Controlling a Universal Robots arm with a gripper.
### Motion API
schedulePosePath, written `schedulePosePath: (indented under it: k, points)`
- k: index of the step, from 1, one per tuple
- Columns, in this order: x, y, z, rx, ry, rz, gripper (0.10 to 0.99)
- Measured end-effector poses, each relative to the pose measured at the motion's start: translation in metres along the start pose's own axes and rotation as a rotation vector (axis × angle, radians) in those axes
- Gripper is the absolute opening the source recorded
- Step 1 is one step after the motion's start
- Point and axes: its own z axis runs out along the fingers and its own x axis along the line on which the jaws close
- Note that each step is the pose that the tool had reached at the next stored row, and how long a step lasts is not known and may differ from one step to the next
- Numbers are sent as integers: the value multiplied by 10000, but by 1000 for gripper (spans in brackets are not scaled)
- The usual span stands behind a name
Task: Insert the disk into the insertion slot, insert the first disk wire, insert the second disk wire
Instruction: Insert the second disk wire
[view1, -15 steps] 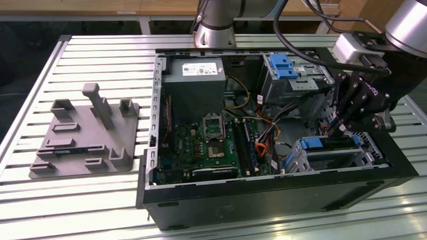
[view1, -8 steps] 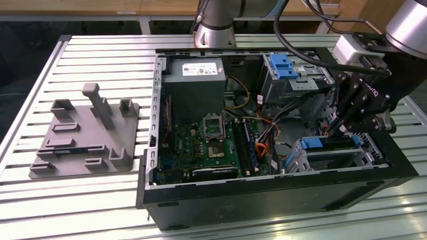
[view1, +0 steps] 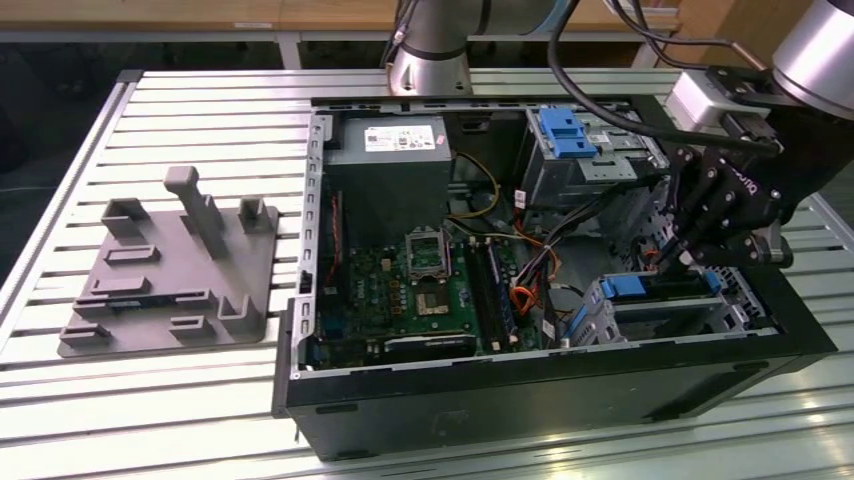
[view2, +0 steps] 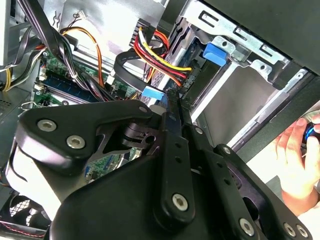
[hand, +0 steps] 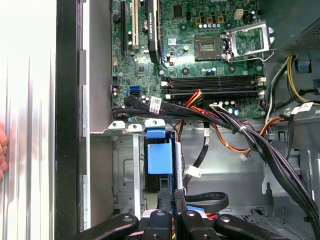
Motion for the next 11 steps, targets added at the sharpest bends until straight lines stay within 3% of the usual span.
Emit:
schedulePosePath:
  k: [11]
  points:
    - [14,-4,31,-3,-6,69,145]
